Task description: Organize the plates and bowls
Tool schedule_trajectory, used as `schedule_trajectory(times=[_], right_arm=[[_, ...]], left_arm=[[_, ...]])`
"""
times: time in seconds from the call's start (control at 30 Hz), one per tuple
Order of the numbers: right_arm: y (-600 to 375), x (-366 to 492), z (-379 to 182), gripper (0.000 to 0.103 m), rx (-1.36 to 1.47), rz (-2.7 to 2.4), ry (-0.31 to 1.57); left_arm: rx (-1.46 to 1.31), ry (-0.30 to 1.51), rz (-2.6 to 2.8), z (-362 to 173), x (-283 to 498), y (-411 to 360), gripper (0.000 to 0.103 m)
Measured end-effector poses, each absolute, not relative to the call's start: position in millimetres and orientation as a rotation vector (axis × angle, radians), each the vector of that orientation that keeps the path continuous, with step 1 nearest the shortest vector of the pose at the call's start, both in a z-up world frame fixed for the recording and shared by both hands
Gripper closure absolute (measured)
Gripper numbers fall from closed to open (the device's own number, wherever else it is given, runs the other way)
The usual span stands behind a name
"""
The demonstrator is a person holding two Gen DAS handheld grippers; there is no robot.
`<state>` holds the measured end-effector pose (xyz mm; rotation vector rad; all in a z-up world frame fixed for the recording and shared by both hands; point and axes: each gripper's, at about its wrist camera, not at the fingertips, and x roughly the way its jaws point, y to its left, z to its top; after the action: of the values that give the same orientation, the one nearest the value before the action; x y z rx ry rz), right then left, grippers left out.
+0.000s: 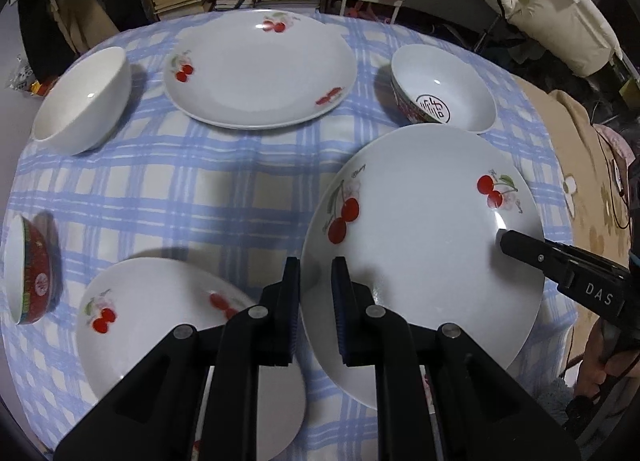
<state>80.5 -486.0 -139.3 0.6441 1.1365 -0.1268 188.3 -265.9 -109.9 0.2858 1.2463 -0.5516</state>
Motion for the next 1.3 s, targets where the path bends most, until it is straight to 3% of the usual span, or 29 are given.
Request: schedule_trajectory(times=[0.63,1.3], right_arm=[[-404.9,90.5,-96.1,0.084,0.555,-0.017,1.118],[-313.9,108.7,-110.6,0.084,0.490,0.091,1.125]], left_arm=[[0.231,1.171,-0.487,-73.7,163.9,-173.4,0.088],[0.146,1.251,-0.361,-107.2,156.6,-75.8,0.088]])
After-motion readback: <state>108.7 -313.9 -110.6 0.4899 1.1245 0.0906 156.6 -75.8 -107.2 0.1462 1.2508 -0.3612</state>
